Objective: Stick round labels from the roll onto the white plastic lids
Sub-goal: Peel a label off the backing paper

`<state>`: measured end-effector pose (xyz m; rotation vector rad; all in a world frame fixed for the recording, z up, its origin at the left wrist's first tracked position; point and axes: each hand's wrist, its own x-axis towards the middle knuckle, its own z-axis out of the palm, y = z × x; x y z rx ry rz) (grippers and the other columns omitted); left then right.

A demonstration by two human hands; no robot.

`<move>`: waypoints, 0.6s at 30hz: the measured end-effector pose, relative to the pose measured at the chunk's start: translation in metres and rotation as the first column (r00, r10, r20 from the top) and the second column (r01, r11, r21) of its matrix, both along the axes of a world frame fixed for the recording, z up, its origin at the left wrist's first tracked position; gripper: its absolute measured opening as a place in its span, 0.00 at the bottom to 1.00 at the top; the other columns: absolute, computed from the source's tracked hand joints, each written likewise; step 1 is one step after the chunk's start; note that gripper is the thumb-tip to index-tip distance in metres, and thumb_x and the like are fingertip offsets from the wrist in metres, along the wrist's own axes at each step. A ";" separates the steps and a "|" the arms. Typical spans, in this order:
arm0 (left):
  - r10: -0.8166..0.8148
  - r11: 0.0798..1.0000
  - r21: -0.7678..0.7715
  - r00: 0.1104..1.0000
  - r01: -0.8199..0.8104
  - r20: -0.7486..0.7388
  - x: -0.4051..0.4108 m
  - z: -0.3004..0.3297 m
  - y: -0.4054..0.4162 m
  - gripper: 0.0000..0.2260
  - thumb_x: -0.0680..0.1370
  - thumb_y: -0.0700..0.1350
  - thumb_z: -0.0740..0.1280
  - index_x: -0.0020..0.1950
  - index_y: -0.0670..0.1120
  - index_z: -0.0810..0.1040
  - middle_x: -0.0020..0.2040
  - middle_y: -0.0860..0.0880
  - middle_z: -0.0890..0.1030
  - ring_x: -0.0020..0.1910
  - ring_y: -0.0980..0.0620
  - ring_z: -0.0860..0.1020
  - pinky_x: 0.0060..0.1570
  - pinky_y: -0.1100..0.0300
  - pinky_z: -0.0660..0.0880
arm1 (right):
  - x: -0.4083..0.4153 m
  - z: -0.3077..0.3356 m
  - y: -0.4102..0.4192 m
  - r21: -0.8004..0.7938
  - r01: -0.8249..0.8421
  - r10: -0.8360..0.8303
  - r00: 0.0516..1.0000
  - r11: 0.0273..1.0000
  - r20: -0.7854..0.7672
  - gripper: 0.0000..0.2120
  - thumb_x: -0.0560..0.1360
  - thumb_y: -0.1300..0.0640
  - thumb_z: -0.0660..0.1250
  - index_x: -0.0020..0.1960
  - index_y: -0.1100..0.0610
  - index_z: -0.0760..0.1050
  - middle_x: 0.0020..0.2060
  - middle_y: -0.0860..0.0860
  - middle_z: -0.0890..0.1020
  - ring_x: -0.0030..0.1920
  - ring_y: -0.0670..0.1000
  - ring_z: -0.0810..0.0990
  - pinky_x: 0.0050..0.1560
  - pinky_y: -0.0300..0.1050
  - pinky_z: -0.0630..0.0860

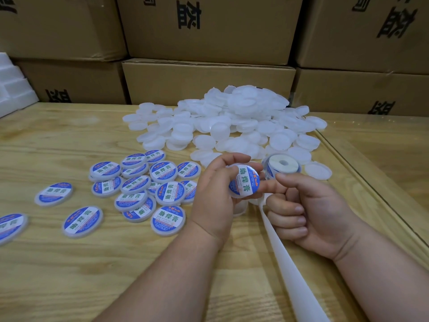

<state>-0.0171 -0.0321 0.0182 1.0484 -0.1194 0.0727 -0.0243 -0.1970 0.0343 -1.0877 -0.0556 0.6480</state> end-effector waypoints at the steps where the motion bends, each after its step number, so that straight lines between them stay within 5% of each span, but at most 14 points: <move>1: 0.002 1.000 0.002 1.000 -0.002 0.000 0.000 0.000 0.000 0.10 0.70 0.42 0.61 0.44 0.48 0.82 0.47 0.40 0.86 0.48 0.40 0.84 0.41 0.51 0.82 | 0.000 0.000 0.000 -0.004 0.001 -0.001 1.000 1.000 0.003 0.17 0.73 0.48 0.64 0.52 0.61 0.81 0.23 0.47 0.59 0.21 0.44 0.56 0.20 0.32 0.53; 9: 0.008 1.000 0.000 1.000 -0.008 0.016 0.000 0.001 0.000 0.15 0.69 0.40 0.59 0.39 0.53 0.84 0.46 0.41 0.86 0.47 0.43 0.85 0.48 0.46 0.83 | 0.000 0.000 0.000 -0.018 -0.008 0.009 1.000 1.000 0.017 0.18 0.74 0.48 0.63 0.52 0.60 0.82 0.23 0.46 0.59 0.22 0.44 0.55 0.21 0.33 0.52; 15: 0.054 0.997 0.055 0.999 -0.054 -0.003 0.000 -0.002 0.001 0.20 0.74 0.27 0.52 0.49 0.45 0.79 0.45 0.44 0.86 0.48 0.44 0.86 0.44 0.54 0.83 | 0.000 0.000 -0.001 0.001 -0.002 0.002 1.000 1.000 -0.003 0.19 0.74 0.48 0.64 0.55 0.61 0.83 0.23 0.47 0.59 0.23 0.44 0.54 0.21 0.32 0.53; 18: 0.100 0.989 0.111 0.995 -0.102 0.019 -0.002 -0.001 -0.001 0.21 0.73 0.27 0.53 0.51 0.47 0.79 0.46 0.47 0.86 0.50 0.47 0.86 0.51 0.52 0.83 | 0.000 0.001 -0.001 0.005 0.002 -0.002 1.000 1.000 -0.003 0.21 0.72 0.48 0.66 0.56 0.60 0.84 0.23 0.47 0.58 0.24 0.45 0.52 0.20 0.33 0.54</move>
